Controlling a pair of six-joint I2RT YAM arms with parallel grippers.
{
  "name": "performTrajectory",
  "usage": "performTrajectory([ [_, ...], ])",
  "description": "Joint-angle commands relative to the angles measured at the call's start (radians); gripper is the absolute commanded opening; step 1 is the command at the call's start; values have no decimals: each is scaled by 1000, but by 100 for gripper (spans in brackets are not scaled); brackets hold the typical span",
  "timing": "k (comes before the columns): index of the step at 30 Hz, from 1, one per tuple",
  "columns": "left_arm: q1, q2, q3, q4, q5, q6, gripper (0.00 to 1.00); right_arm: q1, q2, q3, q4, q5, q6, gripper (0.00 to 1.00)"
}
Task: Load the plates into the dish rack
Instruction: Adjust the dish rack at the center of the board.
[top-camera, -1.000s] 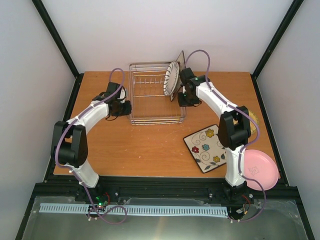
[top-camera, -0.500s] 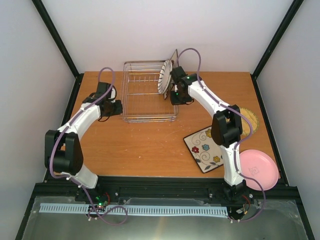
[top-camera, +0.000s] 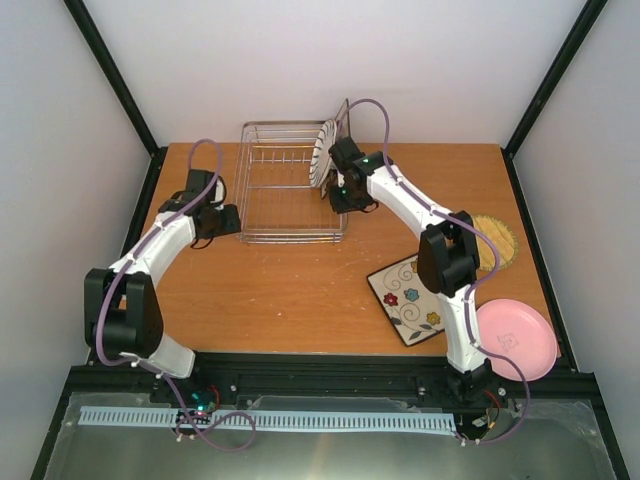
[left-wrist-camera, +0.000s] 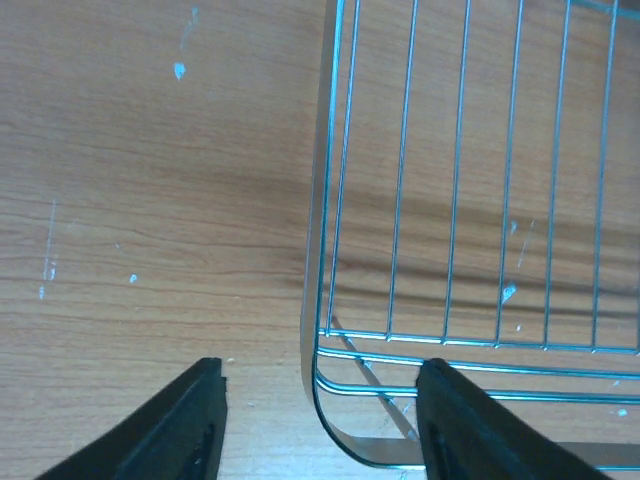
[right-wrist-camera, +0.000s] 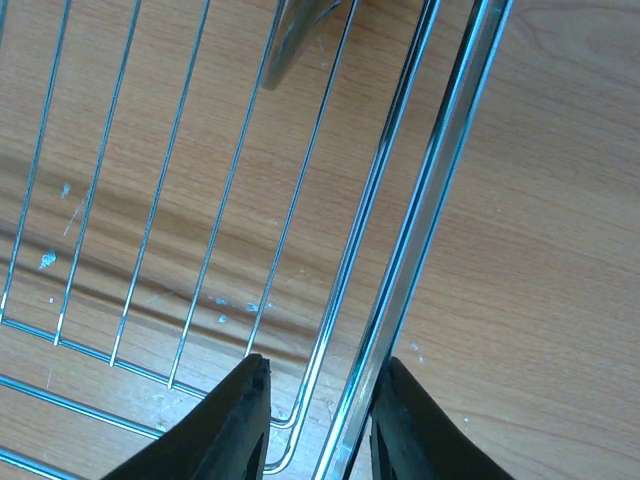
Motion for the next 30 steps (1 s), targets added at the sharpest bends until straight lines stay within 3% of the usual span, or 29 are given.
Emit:
performTrajectory([
  [1,5,-56,27,-23,-43,0,59,27,-84,-96,96,-37,-11,29],
  [6,36,-88,49,-46,-58,0,71,24,-176,-178,128,-25,-2,38],
  [14,60,-250,9,-130,-21,13,77,9,-320,-318,164,-19,14,50],
  [19,44,-425,-128,-198,173,-22,77,-35,-459,-438,153,-21,37,59],
  [21,-2,-502,-197,-219,212,-43,77,-82,-537,-510,152,-13,46,65],
  [24,-132,-594,-288,-218,275,-92,77,-179,-628,-600,107,-10,54,65],
  [30,-323,-649,-424,-86,409,-165,81,-336,-654,-697,-28,-24,90,70],
])
